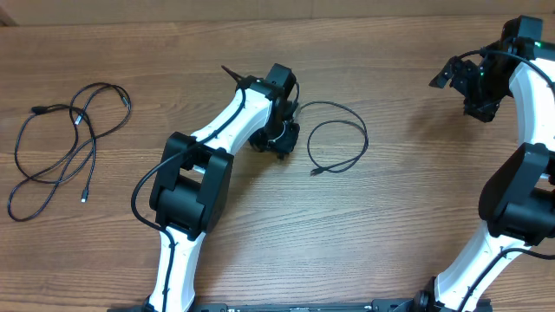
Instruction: Untangle cables
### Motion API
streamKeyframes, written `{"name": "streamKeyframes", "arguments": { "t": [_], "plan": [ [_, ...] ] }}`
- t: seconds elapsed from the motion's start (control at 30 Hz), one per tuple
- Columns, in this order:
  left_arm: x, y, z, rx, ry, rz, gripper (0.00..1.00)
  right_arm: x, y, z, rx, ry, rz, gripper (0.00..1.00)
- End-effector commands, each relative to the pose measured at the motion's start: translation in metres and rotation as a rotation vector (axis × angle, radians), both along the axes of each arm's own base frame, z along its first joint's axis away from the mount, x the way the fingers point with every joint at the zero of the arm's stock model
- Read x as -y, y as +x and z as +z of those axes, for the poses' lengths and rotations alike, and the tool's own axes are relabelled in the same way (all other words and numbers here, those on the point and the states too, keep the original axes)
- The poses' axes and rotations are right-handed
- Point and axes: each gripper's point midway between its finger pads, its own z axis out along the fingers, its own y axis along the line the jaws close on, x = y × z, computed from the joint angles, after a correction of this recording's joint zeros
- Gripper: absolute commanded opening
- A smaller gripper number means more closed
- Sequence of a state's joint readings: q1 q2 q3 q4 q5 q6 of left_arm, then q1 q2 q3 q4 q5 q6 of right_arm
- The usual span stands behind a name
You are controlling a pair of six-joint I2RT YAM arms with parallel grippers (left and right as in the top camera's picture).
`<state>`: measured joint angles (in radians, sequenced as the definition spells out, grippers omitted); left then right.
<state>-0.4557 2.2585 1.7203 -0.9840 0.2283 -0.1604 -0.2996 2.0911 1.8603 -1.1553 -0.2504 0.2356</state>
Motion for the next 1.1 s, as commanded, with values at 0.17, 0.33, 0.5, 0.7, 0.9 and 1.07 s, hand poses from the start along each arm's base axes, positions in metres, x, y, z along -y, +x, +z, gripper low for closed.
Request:
{"name": "streamKeyframes", "arguments": {
  "t": [0.17, 0.33, 0.5, 0.7, 0.9, 1.07],
  "plan": [
    [0.054, -0.051, 0.013, -0.316, -0.382, 0.007, 0.21, 0.003, 0.003, 0.004, 0.013, -0.01, -0.006, 1.0],
    [0.06, -0.048, 0.027, -0.297, -0.398, 0.0, 0.22, 0.002, 0.003, 0.005, 0.014, -0.006, -0.006, 1.0],
    [0.044, 0.001, 0.068, -0.041, -0.246, 0.051, 0.47, -0.042, -0.005, 0.007, -0.015, 0.166, 0.04, 1.0],
    [0.036, 0.048, 0.06, 0.21, -0.099, 0.08, 0.55, -0.119, -0.031, -0.048, -0.166, 0.199, 0.094, 1.0],
    [0.018, 0.055, 0.05, 0.238, -0.003, 0.1, 0.49, -0.175, -0.049, -0.092, -0.199, 0.206, 0.138, 1.0],
    [-0.022, 0.049, 0.045, 0.152, 0.059, 0.16, 0.55, -0.225, -0.071, -0.117, -0.239, 0.216, 0.147, 1.0]
  ]
}}
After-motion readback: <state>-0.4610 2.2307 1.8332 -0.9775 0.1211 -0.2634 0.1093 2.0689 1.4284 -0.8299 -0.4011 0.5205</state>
